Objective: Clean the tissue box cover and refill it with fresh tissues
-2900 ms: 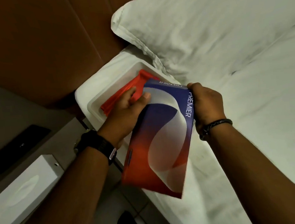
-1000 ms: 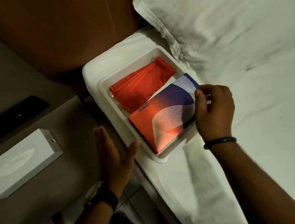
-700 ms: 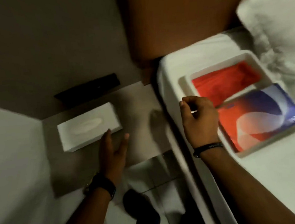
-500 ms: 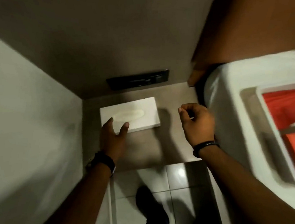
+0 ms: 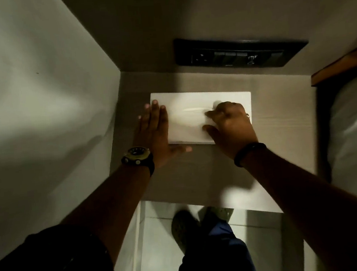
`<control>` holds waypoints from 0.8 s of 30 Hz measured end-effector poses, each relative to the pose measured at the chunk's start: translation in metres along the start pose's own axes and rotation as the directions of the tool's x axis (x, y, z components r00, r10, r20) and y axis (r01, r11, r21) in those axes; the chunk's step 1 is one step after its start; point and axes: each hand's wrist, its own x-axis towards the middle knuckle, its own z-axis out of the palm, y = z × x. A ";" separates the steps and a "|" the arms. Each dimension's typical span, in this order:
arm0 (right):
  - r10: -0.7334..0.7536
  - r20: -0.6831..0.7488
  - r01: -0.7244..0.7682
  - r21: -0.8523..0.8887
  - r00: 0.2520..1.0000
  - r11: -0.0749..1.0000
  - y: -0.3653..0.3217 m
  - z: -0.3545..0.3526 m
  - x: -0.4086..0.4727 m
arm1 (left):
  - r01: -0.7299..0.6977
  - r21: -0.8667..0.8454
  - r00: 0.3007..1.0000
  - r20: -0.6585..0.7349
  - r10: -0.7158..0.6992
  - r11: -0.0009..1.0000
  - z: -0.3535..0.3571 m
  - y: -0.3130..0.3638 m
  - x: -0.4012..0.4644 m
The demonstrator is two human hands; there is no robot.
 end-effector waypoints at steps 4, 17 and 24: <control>-0.021 -0.100 0.011 -0.093 0.995 0.996 0.001 0.013 0.013 | -0.034 0.099 0.996 -0.073 0.041 0.995 0.013 -0.008 0.007; -0.042 -0.242 0.050 0.030 0.969 0.998 0.001 0.015 0.015 | -0.051 0.128 0.995 -0.081 0.062 0.990 0.015 -0.009 0.009; -0.033 -0.225 0.062 0.125 0.974 0.990 0.000 0.014 0.015 | -0.063 0.106 0.996 -0.062 0.070 0.992 0.016 -0.010 0.010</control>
